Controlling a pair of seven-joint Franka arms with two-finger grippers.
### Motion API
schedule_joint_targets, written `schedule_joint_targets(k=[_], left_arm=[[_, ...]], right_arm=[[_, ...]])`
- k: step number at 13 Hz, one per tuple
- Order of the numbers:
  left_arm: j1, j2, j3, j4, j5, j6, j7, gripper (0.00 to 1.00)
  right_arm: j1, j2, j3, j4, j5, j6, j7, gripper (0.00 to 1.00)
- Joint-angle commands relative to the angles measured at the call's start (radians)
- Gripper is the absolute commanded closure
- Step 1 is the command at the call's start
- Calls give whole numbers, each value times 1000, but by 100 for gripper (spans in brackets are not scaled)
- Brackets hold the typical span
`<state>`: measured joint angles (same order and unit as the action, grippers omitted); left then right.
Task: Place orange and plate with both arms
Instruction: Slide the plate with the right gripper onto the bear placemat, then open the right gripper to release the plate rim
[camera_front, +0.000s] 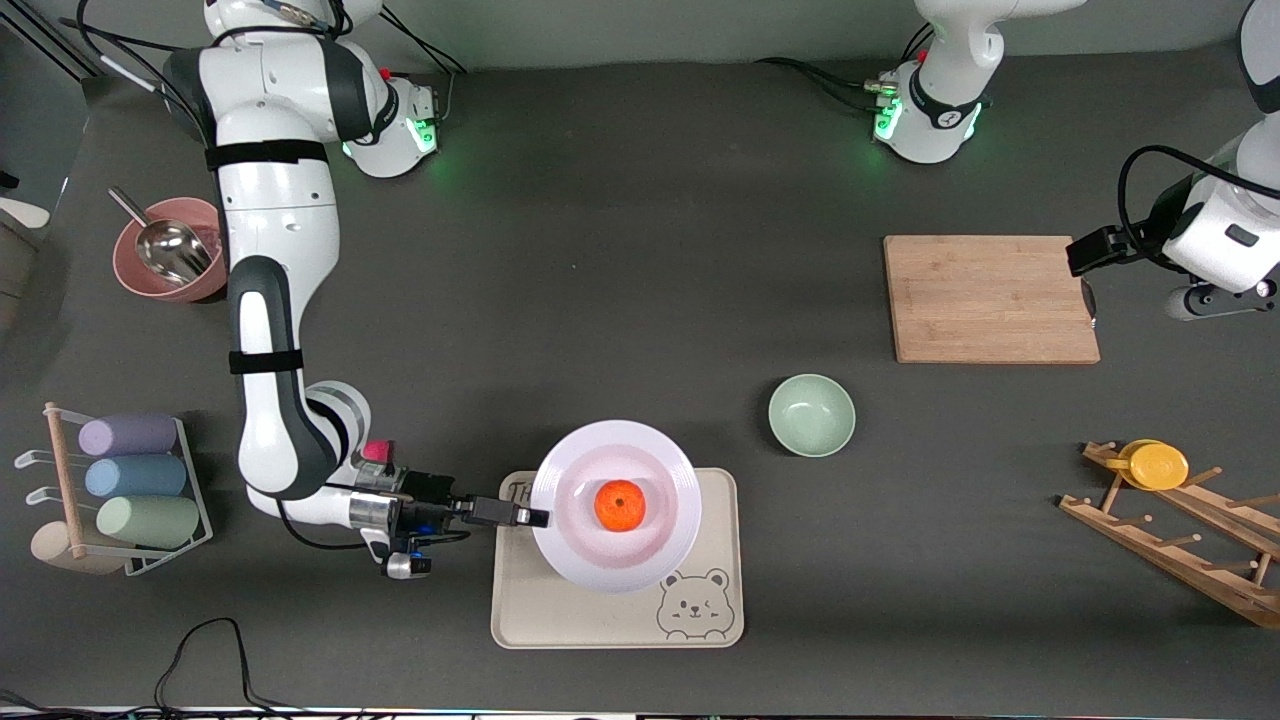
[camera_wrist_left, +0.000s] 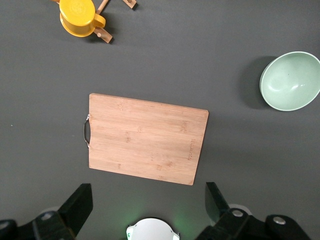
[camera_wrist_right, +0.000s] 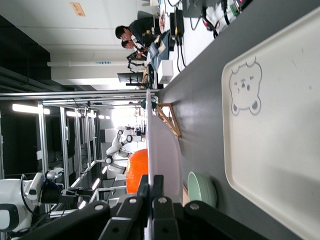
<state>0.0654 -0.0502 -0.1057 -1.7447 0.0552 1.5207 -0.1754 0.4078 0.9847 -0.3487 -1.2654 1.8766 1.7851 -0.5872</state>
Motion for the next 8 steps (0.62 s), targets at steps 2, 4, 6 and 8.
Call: schedule_joint_targets(k=[2, 4, 6, 8], left_arm=[[8, 9, -8, 22, 0, -27, -6, 0], [8, 15, -8, 24, -2, -24, -10, 0], [8, 18, -8, 24, 0, -24, -12, 0], [7, 23, -8, 24, 2, -25, -59, 0]], right_arm=[[-14, 72, 8, 93, 32, 16, -3, 100], [-9, 95, 8, 96, 32, 56, -23, 100], [-6, 115, 10, 97, 32, 101, -71, 100], [-7, 156, 14, 130, 32, 125, -114, 100]])
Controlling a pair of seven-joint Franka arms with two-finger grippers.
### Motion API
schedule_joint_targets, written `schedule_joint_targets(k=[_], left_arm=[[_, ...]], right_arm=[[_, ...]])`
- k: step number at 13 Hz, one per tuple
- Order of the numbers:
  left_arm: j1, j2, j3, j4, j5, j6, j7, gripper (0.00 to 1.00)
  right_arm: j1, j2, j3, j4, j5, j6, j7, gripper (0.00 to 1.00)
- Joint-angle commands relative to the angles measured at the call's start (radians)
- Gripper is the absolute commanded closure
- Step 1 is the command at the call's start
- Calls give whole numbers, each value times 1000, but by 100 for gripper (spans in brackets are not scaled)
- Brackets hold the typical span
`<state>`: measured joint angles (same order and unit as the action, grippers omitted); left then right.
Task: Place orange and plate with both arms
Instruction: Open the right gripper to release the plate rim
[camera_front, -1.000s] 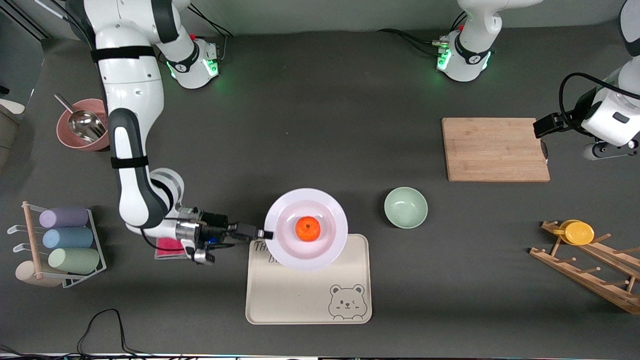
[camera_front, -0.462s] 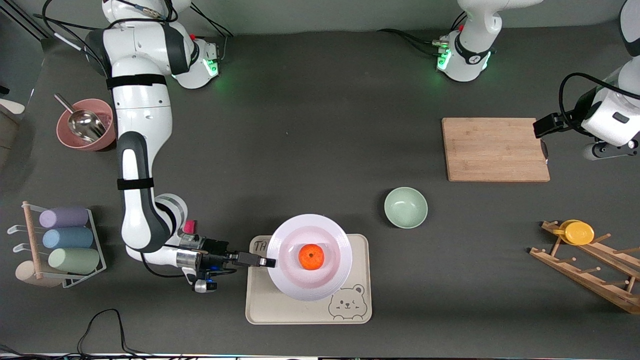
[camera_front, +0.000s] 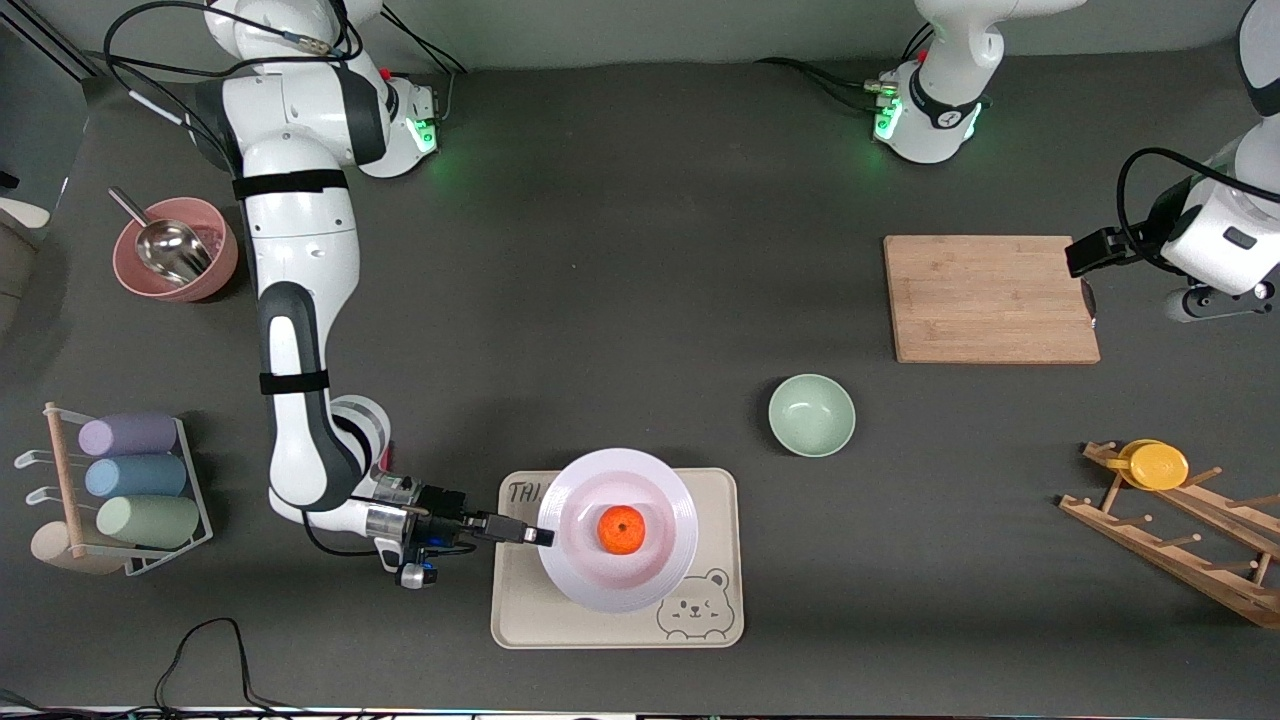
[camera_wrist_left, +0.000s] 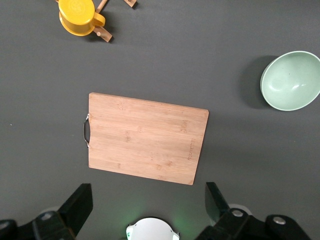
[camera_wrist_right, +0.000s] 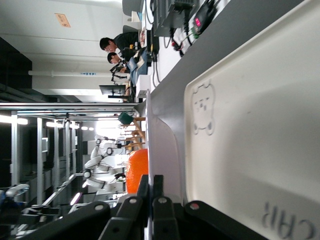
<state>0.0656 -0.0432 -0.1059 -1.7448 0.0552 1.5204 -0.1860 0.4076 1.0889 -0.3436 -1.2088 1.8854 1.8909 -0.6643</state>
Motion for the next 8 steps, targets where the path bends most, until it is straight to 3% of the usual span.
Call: schedule_joint_targets(k=[1, 8], left_arm=[[5, 19, -8, 21, 2, -26, -91, 0], [-12, 29, -18, 18, 15, -28, -110, 0]], right_arm=[[-10, 71, 9, 92, 23, 22, -52, 100], [-9, 123, 12, 103, 24, 91, -147, 100]])
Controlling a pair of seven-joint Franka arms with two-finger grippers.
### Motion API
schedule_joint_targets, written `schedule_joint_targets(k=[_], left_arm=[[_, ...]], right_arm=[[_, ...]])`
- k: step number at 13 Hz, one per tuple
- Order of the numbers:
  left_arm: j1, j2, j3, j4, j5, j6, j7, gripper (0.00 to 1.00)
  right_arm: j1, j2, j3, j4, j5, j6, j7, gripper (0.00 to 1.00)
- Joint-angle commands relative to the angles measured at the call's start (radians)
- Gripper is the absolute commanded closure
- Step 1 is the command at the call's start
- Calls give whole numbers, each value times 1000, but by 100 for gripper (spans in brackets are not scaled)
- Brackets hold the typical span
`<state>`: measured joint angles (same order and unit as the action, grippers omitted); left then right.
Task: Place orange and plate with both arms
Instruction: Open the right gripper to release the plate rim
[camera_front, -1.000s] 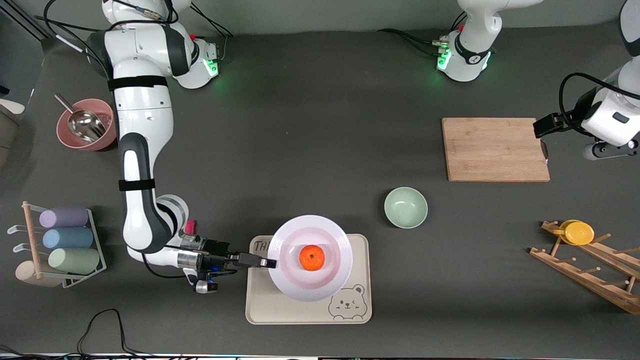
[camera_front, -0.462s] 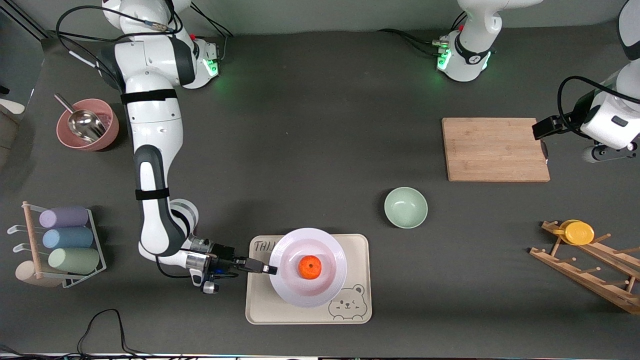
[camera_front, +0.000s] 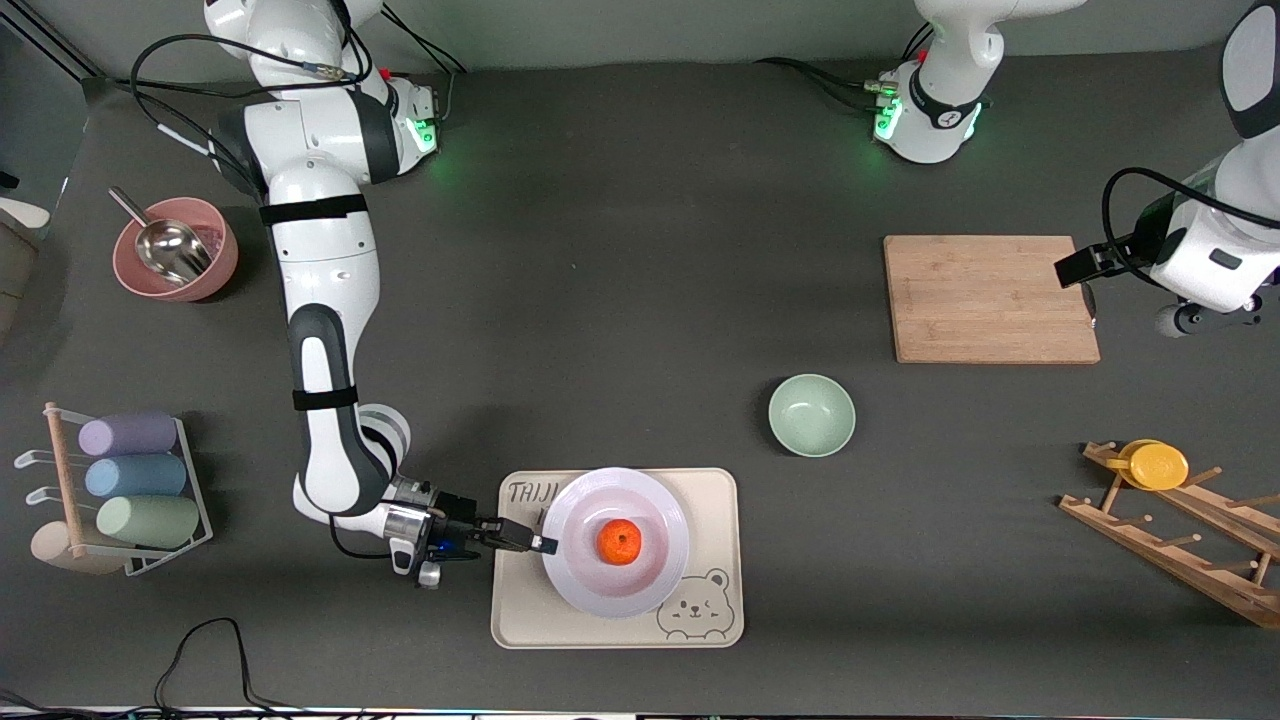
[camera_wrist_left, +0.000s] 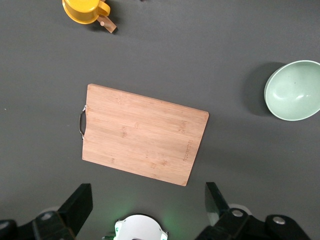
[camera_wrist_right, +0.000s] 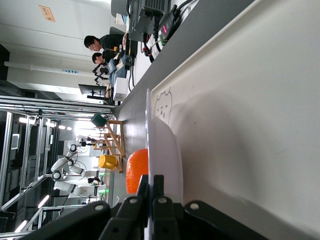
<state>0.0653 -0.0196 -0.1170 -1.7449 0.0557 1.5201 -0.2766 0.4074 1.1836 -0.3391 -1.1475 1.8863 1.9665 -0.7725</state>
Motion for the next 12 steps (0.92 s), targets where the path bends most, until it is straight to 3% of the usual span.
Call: schedule_joint_targets(k=[1, 3, 5, 7, 12], left_arm=[[-7, 4, -7, 18, 16, -29, -18, 0], [1, -2, -1, 19, 16, -49, -3, 0], [1, 0, -1, 18, 22, -49, -3, 0], [1, 6, -1, 18, 26, -46, -3, 0], [1, 13, -1, 18, 44, -52, 11, 0]], right_arm=[[-7, 34, 9, 41, 24, 15, -45, 100], [-7, 36, 9, 38, 22, 15, -42, 100], [-9, 34, 8, 35, 20, 15, -34, 74], [-7, 30, 8, 32, 13, 15, -27, 58], [-9, 19, 3, 28, -10, 15, 4, 56]])
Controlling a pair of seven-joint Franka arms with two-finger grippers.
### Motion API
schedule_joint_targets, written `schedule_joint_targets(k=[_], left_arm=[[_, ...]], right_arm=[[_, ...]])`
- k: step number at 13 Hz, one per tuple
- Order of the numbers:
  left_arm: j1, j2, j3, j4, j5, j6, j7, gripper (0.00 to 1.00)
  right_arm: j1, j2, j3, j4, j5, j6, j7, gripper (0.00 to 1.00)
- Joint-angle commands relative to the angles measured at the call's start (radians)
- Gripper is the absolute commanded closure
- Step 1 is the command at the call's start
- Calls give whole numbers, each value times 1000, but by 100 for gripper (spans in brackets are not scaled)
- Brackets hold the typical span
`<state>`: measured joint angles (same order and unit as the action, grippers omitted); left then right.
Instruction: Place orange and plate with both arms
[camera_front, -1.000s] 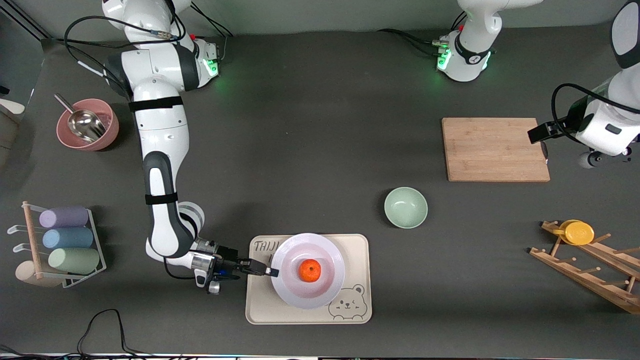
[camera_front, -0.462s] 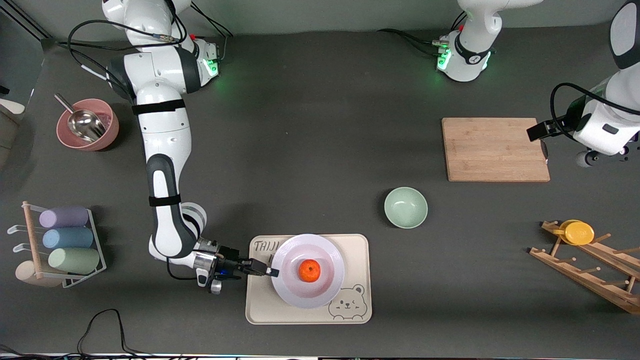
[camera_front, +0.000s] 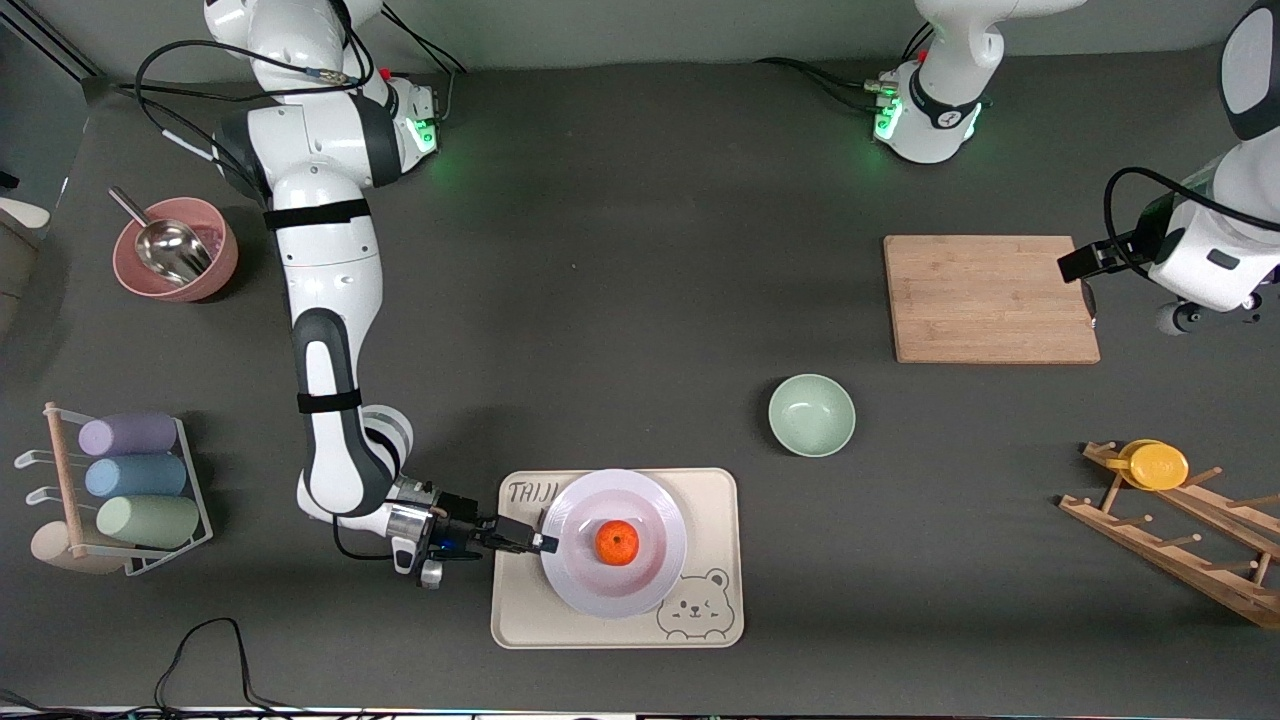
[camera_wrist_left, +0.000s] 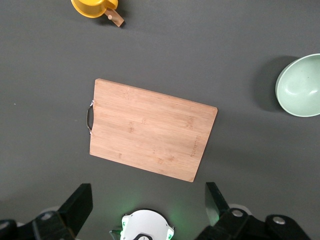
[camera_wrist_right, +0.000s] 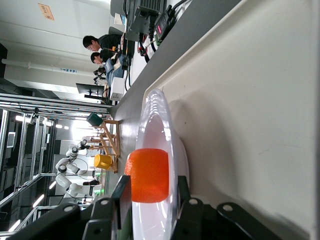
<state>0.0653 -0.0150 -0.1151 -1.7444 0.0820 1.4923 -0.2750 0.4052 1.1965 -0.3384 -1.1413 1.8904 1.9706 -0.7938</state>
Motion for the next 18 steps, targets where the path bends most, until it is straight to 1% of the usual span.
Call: schedule_joint_targets(k=[1, 3, 4, 6, 7, 8, 9, 10, 11, 12, 13, 14, 15, 17, 18], left_arm=[[1, 10, -3, 16, 18, -30, 19, 0], [8, 18, -3, 19, 18, -37, 22, 0], [8, 18, -3, 19, 18, -37, 23, 0], [10, 18, -3, 17, 18, -37, 23, 0], [14, 18, -2, 17, 16, -35, 26, 0], [14, 17, -2, 17, 16, -33, 28, 0], [17, 9, -2, 11, 10, -29, 28, 0], [27, -3, -2, 2, 7, -15, 28, 0], [30, -8, -3, 2, 2, -12, 28, 0], [31, -17, -2, 2, 1, -10, 28, 0], [42, -26, -2, 0, -14, 0, 28, 0], [60, -36, -2, -3, -45, 14, 28, 0], [73, -42, -2, -3, -62, 31, 28, 0], [73, -42, -2, 5, -62, 48, 28, 0], [73, -42, -3, 5, -53, 48, 28, 0]], right_arm=[[-11, -6, 2, 20, -61, 11, 36, 56], [-37, -46, 2, 12, -170, 11, 89, 55], [-42, -73, 2, -11, -216, 11, 117, 55], [-48, -135, 1, -64, -324, 11, 168, 52], [-60, -173, 1, -92, -400, 11, 201, 49], [-65, -220, 1, -122, -504, 11, 231, 43], [-74, -285, 1, -165, -628, 8, 252, 36], [-85, -354, 2, -216, -743, -4, 266, 21], [-94, -435, 2, -274, -840, -30, 271, 0], [-101, -506, 2, -314, -926, -60, 275, 0], [-118, -576, 2, -331, -1039, -102, 303, 0], [-129, -636, 2, -331, -1154, -148, 385, 0], [-131, -697, 2, -330, -1250, -200, 475, 0], [-144, -800, 5, -330, -1409, -257, 557, 0], [-155, -843, 5, -331, -1463, -284, 574, 0]])
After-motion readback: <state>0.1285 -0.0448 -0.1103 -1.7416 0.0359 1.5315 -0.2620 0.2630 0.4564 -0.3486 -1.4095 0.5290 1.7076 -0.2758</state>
